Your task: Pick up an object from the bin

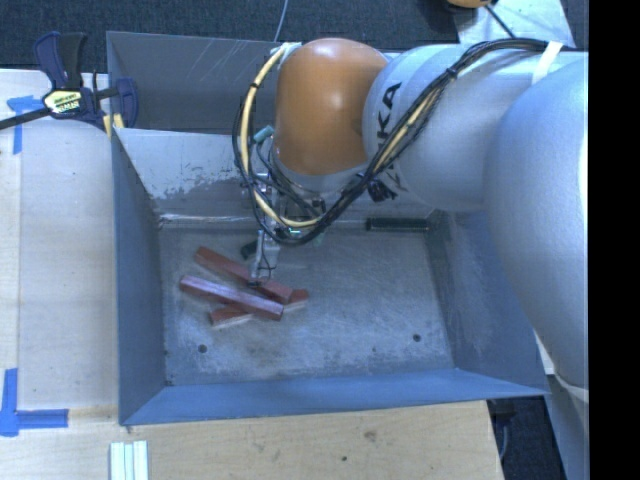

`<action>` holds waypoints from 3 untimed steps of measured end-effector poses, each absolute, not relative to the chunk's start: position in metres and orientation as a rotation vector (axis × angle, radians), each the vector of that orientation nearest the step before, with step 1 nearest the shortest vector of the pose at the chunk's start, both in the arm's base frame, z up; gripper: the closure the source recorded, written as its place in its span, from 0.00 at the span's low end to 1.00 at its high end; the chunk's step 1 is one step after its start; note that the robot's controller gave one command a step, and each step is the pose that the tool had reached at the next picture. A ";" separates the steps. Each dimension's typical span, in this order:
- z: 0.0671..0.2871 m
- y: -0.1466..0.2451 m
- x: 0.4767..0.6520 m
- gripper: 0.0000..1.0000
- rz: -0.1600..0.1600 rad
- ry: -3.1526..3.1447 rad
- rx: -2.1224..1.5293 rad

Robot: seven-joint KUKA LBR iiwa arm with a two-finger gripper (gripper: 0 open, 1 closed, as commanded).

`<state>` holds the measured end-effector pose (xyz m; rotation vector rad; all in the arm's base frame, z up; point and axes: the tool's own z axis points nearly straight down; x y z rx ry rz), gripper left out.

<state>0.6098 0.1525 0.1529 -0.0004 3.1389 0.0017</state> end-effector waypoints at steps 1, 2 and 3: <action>0.153 0.152 0.610 0.00 0.002 3.139 0.002; 0.080 0.127 0.600 0.00 0.003 3.135 -0.021; 0.098 0.126 0.599 0.00 0.003 3.137 0.013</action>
Offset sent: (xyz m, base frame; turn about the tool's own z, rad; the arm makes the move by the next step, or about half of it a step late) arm -0.0131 -0.0286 -0.0829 -0.0141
